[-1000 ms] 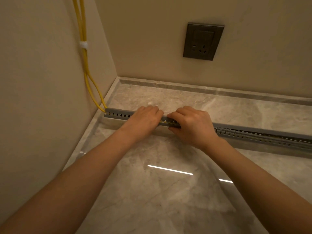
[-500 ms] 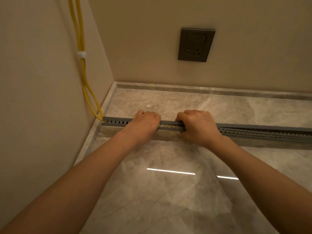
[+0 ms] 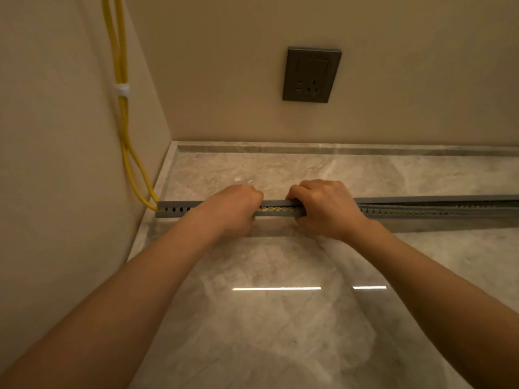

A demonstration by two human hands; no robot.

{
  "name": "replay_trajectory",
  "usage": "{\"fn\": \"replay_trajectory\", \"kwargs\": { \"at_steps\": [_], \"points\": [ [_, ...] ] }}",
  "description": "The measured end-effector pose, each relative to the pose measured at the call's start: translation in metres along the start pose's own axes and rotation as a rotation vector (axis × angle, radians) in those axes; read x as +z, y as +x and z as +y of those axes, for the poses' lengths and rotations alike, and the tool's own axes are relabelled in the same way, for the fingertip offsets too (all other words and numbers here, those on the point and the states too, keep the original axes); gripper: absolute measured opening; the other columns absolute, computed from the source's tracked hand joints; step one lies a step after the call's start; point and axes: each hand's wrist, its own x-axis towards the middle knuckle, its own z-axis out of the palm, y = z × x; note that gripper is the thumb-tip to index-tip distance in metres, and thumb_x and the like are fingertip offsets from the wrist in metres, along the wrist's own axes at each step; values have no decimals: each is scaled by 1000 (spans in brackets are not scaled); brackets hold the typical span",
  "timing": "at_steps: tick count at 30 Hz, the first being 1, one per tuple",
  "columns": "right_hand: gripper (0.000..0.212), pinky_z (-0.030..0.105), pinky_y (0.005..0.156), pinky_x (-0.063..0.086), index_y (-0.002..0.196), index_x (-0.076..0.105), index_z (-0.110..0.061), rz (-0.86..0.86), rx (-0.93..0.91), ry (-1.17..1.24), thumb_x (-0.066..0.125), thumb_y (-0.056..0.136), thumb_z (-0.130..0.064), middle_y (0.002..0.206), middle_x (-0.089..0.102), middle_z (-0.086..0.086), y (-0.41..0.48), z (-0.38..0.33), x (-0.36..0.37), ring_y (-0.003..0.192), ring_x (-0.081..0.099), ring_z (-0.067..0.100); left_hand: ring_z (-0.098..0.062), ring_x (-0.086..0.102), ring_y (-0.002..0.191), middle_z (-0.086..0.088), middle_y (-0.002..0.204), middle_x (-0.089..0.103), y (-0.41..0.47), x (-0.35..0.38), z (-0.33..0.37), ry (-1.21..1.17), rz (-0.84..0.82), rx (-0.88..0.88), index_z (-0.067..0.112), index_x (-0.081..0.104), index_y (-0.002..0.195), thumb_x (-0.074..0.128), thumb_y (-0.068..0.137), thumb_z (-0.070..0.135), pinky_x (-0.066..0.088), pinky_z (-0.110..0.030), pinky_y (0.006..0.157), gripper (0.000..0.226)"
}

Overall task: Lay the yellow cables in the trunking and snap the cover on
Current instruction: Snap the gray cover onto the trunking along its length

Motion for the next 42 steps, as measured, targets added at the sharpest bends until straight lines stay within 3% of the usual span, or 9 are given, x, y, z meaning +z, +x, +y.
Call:
{"fn": "replay_trajectory", "kwargs": {
  "at_steps": [8,13,20,25,31,42],
  "points": [
    [31,35,56,50,95,67,-11,-32,12,185,77,66,-18,85,67,6,-17,21,-12,76,61,25,-22,52,80,-8,96,56,0,0,-4,-33,11,1,15,50,88,54,88,21,40,-32,64,8],
    [34,38,55,52,96,68,-13,11,65,152,79,68,-28,84,69,4,-39,43,-19,75,61,24,-24,56,84,-5,98,57,-1,3,0,25,27,-60,17,53,93,54,87,24,40,-32,63,9],
    [34,34,51,48,91,70,-7,68,7,143,83,62,-19,76,69,10,-42,47,-18,66,64,30,-26,57,92,-6,103,59,3,-3,21,186,19,-169,15,55,101,52,81,15,33,-31,64,20],
    [31,33,48,47,86,71,-7,73,-38,167,84,62,-20,69,68,10,-41,51,-18,59,62,30,-24,53,101,-4,113,56,22,2,69,101,176,-116,16,49,117,55,84,20,38,-34,72,34],
    [27,34,46,49,83,72,-6,89,-73,214,82,64,-21,65,67,10,-45,56,-16,56,61,29,-24,52,102,-7,111,58,37,14,104,101,291,-133,12,49,116,43,93,14,40,-33,75,24],
    [36,41,62,53,108,66,-12,32,-8,256,71,73,-17,94,69,7,-69,80,-15,86,62,27,-24,53,99,-7,106,61,36,19,102,72,292,-141,11,54,112,48,89,19,42,-34,75,24]
  ]
}}
